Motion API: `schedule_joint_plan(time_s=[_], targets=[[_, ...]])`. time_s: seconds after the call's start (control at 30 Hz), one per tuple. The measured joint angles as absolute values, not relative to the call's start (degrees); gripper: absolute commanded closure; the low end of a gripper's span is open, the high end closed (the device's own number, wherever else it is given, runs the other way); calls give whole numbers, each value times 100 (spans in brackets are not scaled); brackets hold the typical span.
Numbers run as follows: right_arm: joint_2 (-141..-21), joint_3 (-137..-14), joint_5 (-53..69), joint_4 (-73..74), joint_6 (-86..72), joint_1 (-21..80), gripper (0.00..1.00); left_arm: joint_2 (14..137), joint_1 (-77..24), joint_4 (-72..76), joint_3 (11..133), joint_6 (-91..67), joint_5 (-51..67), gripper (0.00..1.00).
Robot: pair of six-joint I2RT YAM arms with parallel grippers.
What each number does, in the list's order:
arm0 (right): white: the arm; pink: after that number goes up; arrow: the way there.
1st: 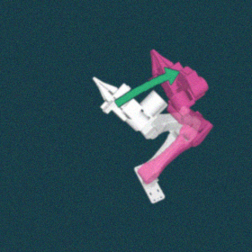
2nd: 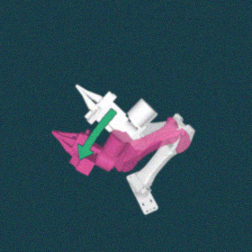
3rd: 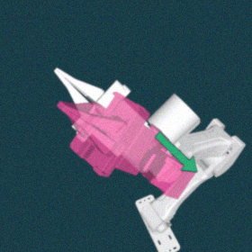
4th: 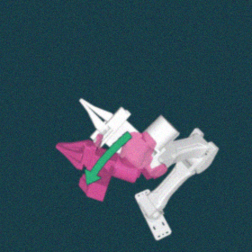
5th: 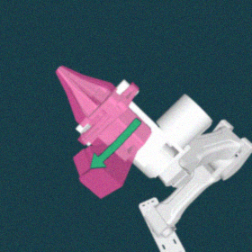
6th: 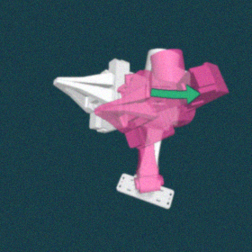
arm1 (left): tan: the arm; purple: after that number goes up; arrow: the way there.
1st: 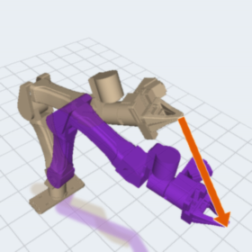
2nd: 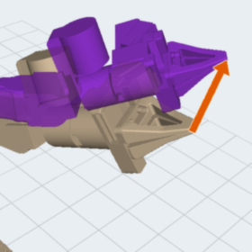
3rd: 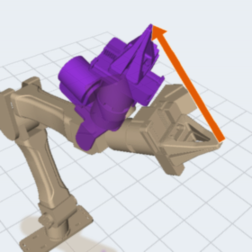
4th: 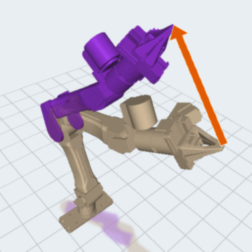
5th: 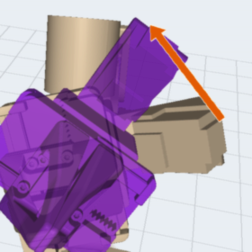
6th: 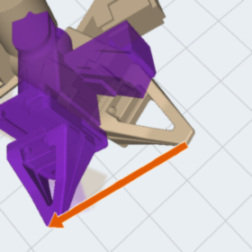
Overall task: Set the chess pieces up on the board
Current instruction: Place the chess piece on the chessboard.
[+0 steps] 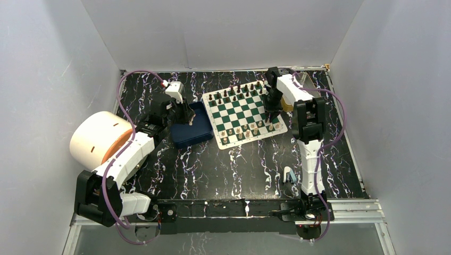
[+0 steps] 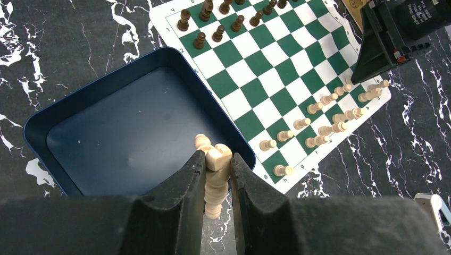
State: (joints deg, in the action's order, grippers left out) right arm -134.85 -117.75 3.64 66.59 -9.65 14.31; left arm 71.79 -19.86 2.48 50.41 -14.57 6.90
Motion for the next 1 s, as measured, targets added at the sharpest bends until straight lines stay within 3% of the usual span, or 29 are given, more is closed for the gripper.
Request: schedule_joint_plan(time_s=[0.57,0.73,1.0], targets=[[-13312,-12003,554,6670,-1044,1431,55,7183,-1986,248,5041,-1658,685,100],[-12230,-11133,1153,5990,-1264,1431,54,7341,-1986,148,5229,-2040,685,100],[-10125,-8868,2298,3448,-1975,1516,51,7437,-1986,316,5527,-2947,1153,100]])
